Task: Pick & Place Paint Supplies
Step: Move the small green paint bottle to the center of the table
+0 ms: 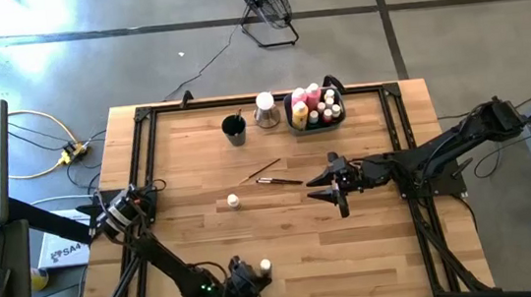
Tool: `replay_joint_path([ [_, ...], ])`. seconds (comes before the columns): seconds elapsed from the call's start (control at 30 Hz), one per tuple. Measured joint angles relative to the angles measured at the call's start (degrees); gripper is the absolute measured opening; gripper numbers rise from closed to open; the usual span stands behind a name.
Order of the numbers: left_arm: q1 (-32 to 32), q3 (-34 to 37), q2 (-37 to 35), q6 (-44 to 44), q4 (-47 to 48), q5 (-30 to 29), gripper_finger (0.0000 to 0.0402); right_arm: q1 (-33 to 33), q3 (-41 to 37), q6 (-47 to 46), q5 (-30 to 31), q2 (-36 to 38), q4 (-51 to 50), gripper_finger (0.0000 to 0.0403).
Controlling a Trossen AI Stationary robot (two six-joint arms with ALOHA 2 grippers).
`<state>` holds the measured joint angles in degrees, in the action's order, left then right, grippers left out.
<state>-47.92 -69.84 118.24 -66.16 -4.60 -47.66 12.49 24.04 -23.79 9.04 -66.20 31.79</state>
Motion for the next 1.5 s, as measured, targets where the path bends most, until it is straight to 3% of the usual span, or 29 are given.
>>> replay_joint_path([
  [0.43,1.42,0.0,0.0,-0.11,1.92,3.27,0.0,0.01,0.02,0.02,0.0,0.0,-0.14,0.0149],
  [0.8,1.42,-0.4,-0.37,0.34,2.54,0.68,0.0,0.26,0.02,-1.53,-2.14,0.0,-0.35,0.0149],
  [0.93,1.44,-6.95,-0.37,-1.31,16.86,-0.18,0.0,1.43,0.02,-1.49,-1.9,0.0,-0.49,0.0149],
  [1.1,2.15,-22.86,-0.45,-11.13,52.1,2.29,0.0,2.72,0.02,-1.41,-1.85,0.0,-0.72,0.0149],
  [1.2,3.49,-29.48,-0.51,-15.86,67.06,4.03,0.0,3.41,0.01,-0.59,-1.12,0.0,-1.33,0.0149],
  [1.3,5.86,-34.11,-0.48,-16.5,74.2,7.07,0.0,4.4,0.01,-0.28,0.68,0.0,-2.05,0.0149],
  [1.37,8.36,-36.03,-0.48,-15.09,76.64,12.45,0.0,5.06,0.02,0.01,1.37,-0.01,-2.88,0.0149],
  [1.5,14.53,-37.59,-0.44,-7.93,75.93,21.25,0.0,6.38,0.0,-0.16,1.55,0.0,-5.53,0.0149],
])
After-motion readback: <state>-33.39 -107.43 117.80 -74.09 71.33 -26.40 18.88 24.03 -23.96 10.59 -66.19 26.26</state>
